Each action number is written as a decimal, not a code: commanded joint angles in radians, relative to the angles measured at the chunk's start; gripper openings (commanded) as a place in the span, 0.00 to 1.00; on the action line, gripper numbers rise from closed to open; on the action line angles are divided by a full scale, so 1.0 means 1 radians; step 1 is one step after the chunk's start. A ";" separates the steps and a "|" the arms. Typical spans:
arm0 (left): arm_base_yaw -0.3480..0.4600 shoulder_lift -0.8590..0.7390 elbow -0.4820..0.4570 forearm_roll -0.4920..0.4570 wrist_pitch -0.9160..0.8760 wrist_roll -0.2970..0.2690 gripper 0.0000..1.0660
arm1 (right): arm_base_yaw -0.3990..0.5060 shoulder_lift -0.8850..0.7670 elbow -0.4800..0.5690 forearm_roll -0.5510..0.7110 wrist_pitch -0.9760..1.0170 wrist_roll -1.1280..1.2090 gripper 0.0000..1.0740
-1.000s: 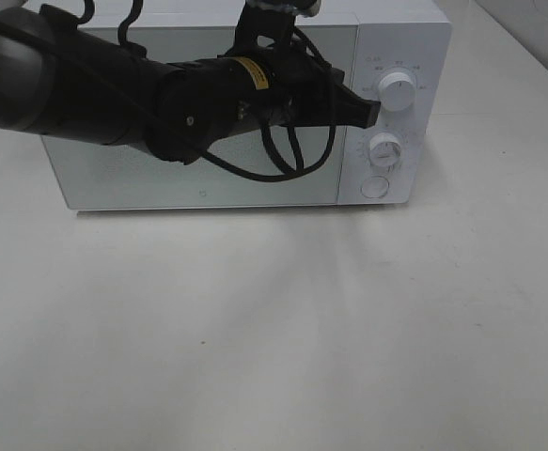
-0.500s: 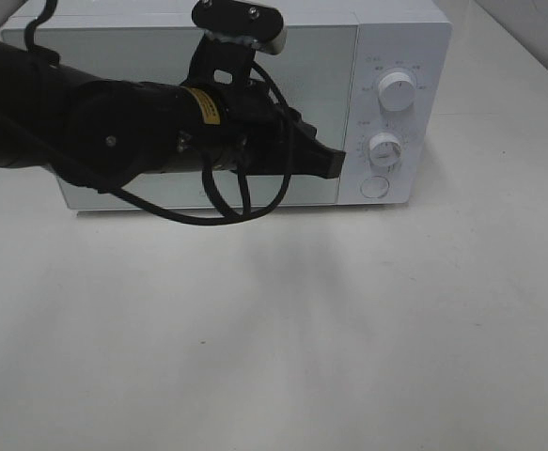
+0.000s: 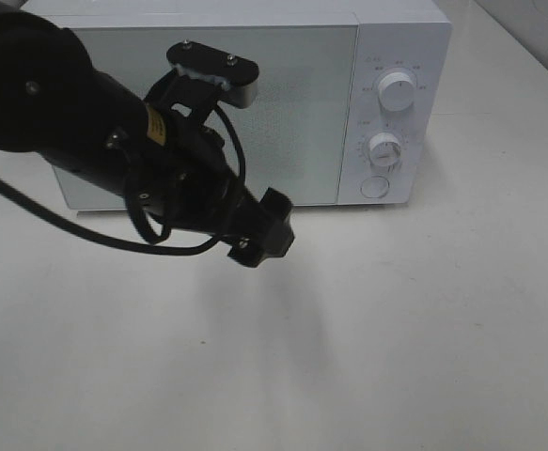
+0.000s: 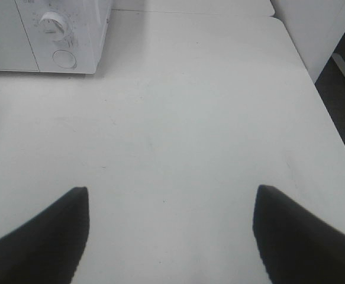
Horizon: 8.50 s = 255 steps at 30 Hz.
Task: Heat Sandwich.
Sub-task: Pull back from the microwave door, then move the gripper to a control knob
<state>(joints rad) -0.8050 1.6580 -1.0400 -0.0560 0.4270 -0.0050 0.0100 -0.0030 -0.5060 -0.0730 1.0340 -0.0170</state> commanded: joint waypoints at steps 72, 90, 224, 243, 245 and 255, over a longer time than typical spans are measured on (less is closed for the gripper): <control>0.713 -1.331 0.545 0.064 0.611 -0.009 0.93 | 0.000 -0.028 -0.001 -0.008 -0.012 0.005 0.69; 0.840 -1.692 0.546 0.056 0.610 -0.008 0.93 | 0.000 -0.028 -0.001 -0.007 -0.012 0.005 0.69; 0.840 -1.691 0.546 0.056 0.610 -0.008 0.92 | 0.264 1.308 0.174 0.449 -1.836 -0.237 0.71; 0.840 -1.691 0.546 0.056 0.610 -0.008 0.92 | 0.675 1.522 0.177 0.869 -2.167 -0.339 0.71; 0.840 -1.691 0.546 0.056 0.610 -0.008 0.92 | 0.689 1.531 0.177 0.886 -2.179 -0.339 0.71; 0.840 -1.691 0.546 0.056 0.610 -0.008 0.92 | 0.776 1.617 0.166 0.964 -2.214 -0.337 0.71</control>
<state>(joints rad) 0.0320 -0.0040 -0.4990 0.0000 1.0480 -0.0130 0.7800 1.6140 -0.3310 0.8840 -1.1640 -0.3410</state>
